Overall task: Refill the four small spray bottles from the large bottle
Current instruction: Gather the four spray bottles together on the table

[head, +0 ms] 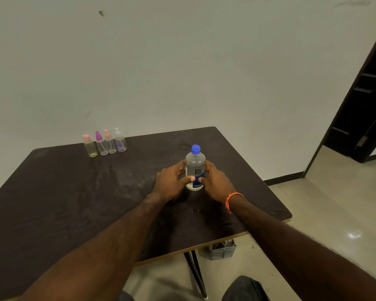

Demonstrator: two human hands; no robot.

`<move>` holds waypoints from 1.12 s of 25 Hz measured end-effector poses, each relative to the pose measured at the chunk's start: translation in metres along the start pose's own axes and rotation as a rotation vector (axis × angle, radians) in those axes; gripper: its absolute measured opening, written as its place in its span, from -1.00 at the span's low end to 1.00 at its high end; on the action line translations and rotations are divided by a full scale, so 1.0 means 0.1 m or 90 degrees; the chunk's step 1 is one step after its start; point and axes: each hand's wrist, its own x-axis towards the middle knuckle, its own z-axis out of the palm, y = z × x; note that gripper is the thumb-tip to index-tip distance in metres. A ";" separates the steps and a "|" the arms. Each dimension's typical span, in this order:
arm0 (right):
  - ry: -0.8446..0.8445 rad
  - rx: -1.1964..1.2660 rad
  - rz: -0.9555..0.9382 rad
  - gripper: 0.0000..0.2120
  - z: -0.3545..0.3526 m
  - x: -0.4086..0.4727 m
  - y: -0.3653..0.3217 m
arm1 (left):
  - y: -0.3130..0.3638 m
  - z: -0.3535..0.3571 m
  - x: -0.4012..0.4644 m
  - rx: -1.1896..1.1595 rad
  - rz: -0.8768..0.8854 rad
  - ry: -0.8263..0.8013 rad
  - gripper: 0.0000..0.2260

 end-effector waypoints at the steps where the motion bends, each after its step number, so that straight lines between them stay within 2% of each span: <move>1: 0.001 0.001 0.003 -0.42 0.00 0.01 0.01 | -0.01 0.02 0.01 0.003 0.000 0.007 -0.39; 7: -0.011 0.010 -0.005 -0.42 0.00 0.00 0.05 | -0.07 0.04 0.03 0.029 -0.013 -0.016 -0.31; 11: 0.251 -0.085 -0.050 -0.48 0.10 -0.17 0.02 | -0.16 -0.11 0.01 0.111 -0.071 -0.028 -0.07; 13: 0.286 -0.124 -0.168 -0.53 0.21 -0.26 -0.11 | -0.24 -0.33 -0.06 0.140 -0.080 -0.011 -0.04; 16: 0.250 -0.162 -0.332 -0.60 0.45 -0.31 -0.43 | -0.44 -0.72 -0.21 0.181 -0.106 0.024 -0.02; 18: 0.200 -0.176 -0.352 -0.61 0.65 -0.26 -0.67 | -0.61 -0.99 -0.33 0.216 -0.134 0.041 0.01; 24: -0.001 -0.261 -0.256 -0.31 1.24 0.25 -1.25 | -1.10 -1.76 -0.48 0.271 -0.217 0.089 0.11; 28: -0.073 -0.365 -0.167 -0.13 1.53 0.87 -1.55 | -1.37 -2.16 -0.31 0.294 -0.220 0.096 0.15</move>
